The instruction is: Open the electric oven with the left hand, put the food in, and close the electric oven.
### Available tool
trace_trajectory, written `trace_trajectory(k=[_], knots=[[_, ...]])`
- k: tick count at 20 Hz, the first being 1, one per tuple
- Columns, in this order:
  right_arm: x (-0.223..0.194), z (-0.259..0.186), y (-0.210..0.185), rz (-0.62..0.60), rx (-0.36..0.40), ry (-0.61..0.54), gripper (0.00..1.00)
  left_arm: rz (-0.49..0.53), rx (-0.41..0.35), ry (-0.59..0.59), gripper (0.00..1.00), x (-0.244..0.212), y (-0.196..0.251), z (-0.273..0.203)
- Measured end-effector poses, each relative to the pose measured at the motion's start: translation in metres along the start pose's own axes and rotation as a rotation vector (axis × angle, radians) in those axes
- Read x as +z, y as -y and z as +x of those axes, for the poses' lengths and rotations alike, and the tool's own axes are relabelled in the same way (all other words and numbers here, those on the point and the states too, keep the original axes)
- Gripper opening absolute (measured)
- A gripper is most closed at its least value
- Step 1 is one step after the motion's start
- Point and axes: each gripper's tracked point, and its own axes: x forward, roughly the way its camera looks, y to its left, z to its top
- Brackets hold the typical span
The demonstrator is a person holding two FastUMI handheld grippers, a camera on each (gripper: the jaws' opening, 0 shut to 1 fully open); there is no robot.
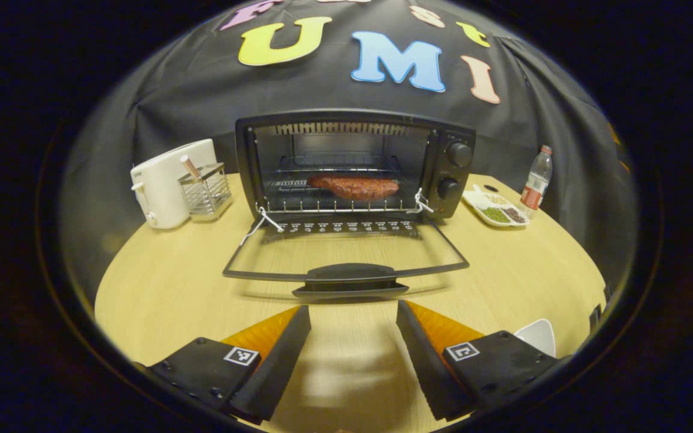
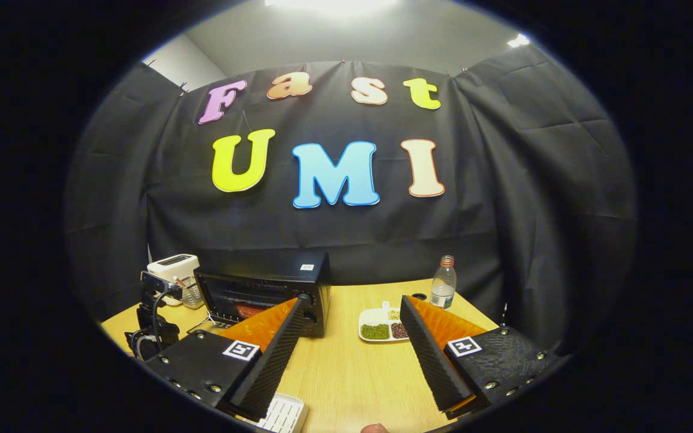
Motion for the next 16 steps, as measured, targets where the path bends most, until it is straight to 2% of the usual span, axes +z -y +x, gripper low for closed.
trace_trajectory(k=[3, 4, 5, 7, 8, 9, 11, 12, 16], knots=[[-0.006, -0.003, 0.005, 0.004, -0.017, -0.016, 0.98, -0.008, 0.007, -0.026, 0.97, -0.006, -0.001, 0.015], [-0.007, -0.004, 0.006, 0.002, -0.025, -0.020, 0.98, -0.008, 0.013, -0.039, 1.00, -0.010, -0.004, 0.021], [-0.006, -0.004, 0.008, -0.001, -0.030, -0.019, 0.98, -0.005, 0.019, -0.047, 0.97, -0.011, -0.006, 0.026], [-0.005, -0.003, 0.007, -0.006, -0.030, -0.018, 0.98, 0.012, 0.035, -0.036, 1.00, -0.006, -0.010, 0.033], [-0.006, -0.003, 0.006, -0.010, -0.026, -0.023, 0.98, 0.010, 0.037, -0.051, 0.97, -0.008, -0.009, 0.033], [-0.007, -0.002, 0.005, -0.013, -0.024, -0.027, 0.98, 0.011, 0.037, -0.035, 1.00, -0.007, -0.009, 0.033], [-0.006, 0.000, 0.004, -0.012, -0.023, -0.027, 0.98, 0.015, 0.037, -0.039, 0.97, -0.006, -0.010, 0.032], [-0.004, 0.001, 0.002, -0.008, -0.017, -0.024, 0.98, 0.016, 0.038, -0.039, 1.00, -0.004, -0.010, 0.032], [-0.004, 0.003, -0.007, -0.016, 0.005, -0.016, 0.98, 0.012, 0.034, 0.028, 0.97, 0.022, -0.009, 0.014]])
